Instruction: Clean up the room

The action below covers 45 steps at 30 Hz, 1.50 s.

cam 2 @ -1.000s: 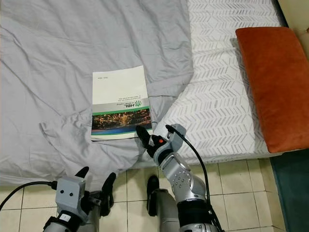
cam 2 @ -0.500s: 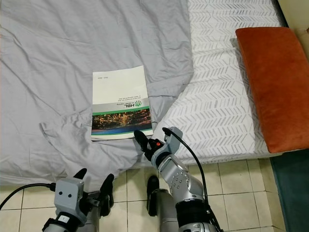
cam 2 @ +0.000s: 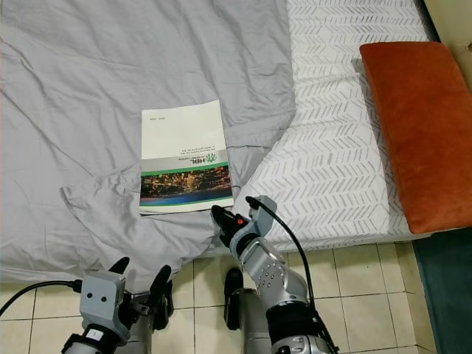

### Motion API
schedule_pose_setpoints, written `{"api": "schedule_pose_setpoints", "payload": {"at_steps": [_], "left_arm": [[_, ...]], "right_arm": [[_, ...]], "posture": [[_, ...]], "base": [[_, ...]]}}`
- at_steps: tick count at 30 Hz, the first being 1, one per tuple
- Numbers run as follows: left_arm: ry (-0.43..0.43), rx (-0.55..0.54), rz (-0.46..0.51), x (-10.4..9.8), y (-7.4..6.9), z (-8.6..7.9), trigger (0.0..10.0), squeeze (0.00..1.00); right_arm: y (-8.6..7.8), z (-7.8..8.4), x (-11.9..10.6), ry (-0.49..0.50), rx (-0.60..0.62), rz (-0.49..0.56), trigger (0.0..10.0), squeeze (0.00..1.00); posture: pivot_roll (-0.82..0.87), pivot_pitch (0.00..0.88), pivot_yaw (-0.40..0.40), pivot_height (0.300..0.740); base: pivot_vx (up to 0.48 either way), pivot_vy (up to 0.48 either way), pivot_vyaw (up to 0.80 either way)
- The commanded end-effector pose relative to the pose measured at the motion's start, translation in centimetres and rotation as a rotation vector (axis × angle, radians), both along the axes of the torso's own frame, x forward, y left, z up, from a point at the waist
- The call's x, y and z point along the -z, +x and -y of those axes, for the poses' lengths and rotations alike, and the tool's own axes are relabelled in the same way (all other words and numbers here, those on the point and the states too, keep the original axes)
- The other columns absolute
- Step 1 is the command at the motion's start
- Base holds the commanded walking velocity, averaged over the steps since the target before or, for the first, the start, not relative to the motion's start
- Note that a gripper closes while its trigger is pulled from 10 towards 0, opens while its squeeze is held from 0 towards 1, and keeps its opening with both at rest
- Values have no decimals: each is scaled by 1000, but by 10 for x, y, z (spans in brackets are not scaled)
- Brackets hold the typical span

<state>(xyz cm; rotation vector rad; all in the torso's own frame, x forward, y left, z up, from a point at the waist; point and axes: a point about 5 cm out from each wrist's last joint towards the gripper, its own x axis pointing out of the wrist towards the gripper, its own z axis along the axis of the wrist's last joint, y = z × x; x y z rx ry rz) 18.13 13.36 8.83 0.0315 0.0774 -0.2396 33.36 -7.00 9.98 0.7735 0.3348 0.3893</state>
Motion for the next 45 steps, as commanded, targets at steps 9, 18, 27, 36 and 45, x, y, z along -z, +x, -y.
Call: {"api": "schedule_pose_setpoints", "payload": {"at_steps": [9, 18, 27, 36, 45], "left_arm": [[31, -11, -48, 13, 4, -5, 10000, 0], [39, -25, -23, 20, 33, -7, 10000, 0], [40, -43, -14, 24, 69, -11, 10000, 0], [135, 12, 35, 23, 88, -6, 10000, 0], [158, 3, 17, 22, 89, -9, 10000, 0]], "right_arm": [[-5, 2, -12, -66, -17, 84, 0, 0], [-3, 23, -56, -165, -9, 294, 0, 0], [1, 41, -59, -261, 70, 321, 2039, 0], [-8, 50, -11, -431, 90, 244, 10000, 1000], [-19, 45, 23, -399, 83, 146, 10000, 1000]], "posture": [[90, 610, -105, 740], [58, 418, -120, 740], [74, 209, -97, 740], [73, 151, -83, 740], [95, 246, -51, 740]], "base": [[0, 0, 0], [0, 0, 0], [0, 0, 0], [0, 0, 0], [0, 0, 0]]}}
